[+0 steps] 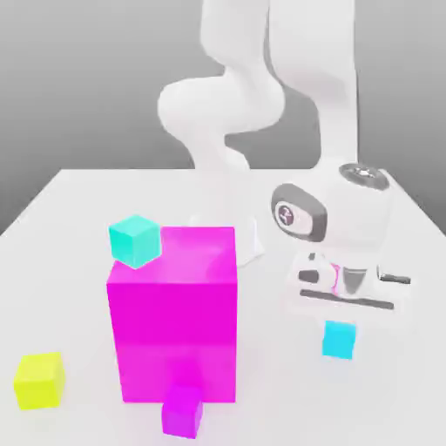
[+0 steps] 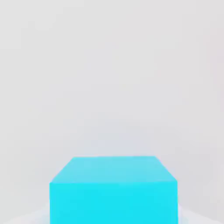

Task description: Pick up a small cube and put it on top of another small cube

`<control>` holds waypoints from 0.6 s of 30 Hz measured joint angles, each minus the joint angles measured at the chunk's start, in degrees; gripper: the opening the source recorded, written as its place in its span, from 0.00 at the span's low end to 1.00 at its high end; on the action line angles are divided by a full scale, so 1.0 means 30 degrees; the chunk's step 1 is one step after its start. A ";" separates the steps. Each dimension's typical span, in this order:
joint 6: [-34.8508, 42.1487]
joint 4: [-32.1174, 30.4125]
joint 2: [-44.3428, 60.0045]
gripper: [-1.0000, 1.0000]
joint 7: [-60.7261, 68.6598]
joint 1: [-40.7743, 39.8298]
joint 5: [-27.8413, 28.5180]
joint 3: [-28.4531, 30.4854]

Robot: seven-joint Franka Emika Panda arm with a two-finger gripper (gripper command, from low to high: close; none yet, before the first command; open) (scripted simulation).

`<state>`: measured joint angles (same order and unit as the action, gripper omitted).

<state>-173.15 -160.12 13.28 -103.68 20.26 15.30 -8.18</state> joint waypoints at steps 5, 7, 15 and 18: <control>0.2546 -0.0701 -0.3330 0.00 0.3017 -0.0782 -0.3983 -0.1868; 0.3478 -0.0314 -0.3981 0.00 0.4591 -0.0844 -0.4442 -0.1840; 0.9408 0.2374 -0.7457 0.00 1.1218 -0.3159 -0.4161 0.0584; 1.1866 0.3140 -0.9108 0.00 1.2817 -0.4329 -0.3888 0.1938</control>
<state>-137.56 -150.70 -14.05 -65.23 7.27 3.63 -2.37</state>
